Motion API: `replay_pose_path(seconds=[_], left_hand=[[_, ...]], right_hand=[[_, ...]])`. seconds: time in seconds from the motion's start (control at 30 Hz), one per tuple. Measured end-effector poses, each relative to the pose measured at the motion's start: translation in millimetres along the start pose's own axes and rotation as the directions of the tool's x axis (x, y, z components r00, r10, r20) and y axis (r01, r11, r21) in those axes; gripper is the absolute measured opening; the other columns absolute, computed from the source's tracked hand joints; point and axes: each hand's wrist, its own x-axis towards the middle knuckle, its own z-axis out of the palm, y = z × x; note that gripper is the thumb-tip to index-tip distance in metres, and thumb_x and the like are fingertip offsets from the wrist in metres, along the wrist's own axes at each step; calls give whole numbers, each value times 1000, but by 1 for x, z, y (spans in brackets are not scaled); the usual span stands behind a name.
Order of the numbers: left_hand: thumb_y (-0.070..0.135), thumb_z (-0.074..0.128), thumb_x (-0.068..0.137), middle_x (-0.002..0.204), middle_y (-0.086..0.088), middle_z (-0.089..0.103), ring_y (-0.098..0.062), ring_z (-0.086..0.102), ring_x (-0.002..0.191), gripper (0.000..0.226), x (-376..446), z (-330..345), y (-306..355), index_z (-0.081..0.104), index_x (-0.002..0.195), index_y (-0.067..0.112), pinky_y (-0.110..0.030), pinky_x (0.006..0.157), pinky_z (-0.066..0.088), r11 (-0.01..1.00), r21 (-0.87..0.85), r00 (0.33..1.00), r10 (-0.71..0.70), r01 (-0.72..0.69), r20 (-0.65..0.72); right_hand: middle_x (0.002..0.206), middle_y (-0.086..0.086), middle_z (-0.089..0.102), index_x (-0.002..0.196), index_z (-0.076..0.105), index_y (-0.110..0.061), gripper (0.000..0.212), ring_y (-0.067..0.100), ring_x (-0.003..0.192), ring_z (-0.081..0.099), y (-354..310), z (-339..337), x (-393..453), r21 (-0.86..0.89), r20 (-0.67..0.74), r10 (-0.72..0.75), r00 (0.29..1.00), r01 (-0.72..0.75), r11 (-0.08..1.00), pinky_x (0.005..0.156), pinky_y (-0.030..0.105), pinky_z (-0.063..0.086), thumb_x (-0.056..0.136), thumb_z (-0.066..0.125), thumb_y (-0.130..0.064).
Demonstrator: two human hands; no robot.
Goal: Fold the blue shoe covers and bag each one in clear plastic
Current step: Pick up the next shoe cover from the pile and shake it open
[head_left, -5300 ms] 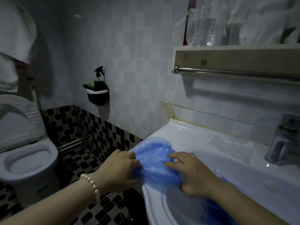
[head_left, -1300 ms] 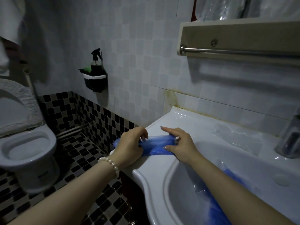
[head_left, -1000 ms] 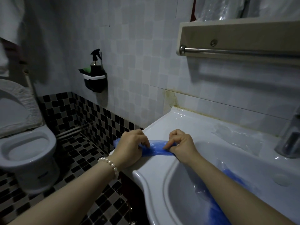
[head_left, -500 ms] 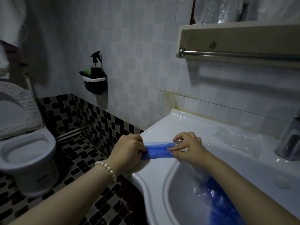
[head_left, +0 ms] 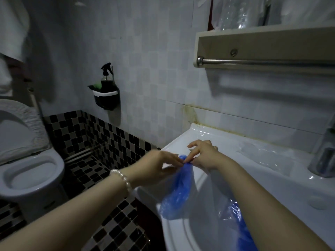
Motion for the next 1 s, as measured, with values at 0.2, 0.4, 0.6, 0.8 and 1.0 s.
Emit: replay_pose_path(seconds=[0.2, 0.4, 0.6, 0.8, 1.0], left_hand=[[33, 36, 102, 157, 8, 19, -3, 5, 144, 45, 10, 36, -6, 35, 146, 23, -25, 114, 7, 990, 106, 970, 62, -89, 237], [49, 27, 99, 159, 10, 0, -9, -3, 146, 56, 35, 40, -15, 12, 151, 32, -41, 116, 1, 954, 289, 954, -158, 82, 253], [62, 38, 91, 158, 11, -6, -8, -6, 145, 74, 37, 44, -21, 2, 150, 34, -42, 118, -3, 941, 317, 940, -209, 118, 271], [83, 49, 66, 158, 13, -9, -9, -9, 145, 108, 35, 46, -21, 1, 151, 35, -44, 117, -7, 945, 296, 931, -228, 141, 284], [76, 51, 75, 158, 13, -8, -7, -8, 145, 99, 35, 47, -23, 2, 151, 35, -43, 117, -6, 943, 306, 942, -214, 130, 260]], right_hand=[[130, -20, 48, 90, 68, -45, 21, 12, 124, 30, 2, 5, -8, -22, -184, -56, 981, 53, 998, 99, 25, 23, 88, 63, -24], [115, -6, 57, 96, 75, -24, 19, 13, 114, 45, 1, 8, -9, 93, -470, -80, 879, 139, 986, 99, 27, 30, 86, 65, -12], [94, -6, 66, 85, 77, -25, 25, 4, 92, 62, -1, 10, -75, 406, -155, -378, 913, 408, 818, 82, 17, 48, 61, 82, -20], [100, -12, 59, 92, 76, -30, 50, 6, 98, 60, 11, 28, -94, 376, -285, -367, 885, 456, 807, 82, 15, 47, 47, 84, -53], [88, -7, 61, 90, 77, -20, 39, 7, 80, 61, -1, 38, -90, 426, -313, -340, 887, 451, 784, 74, 18, 48, 53, 89, -18]])
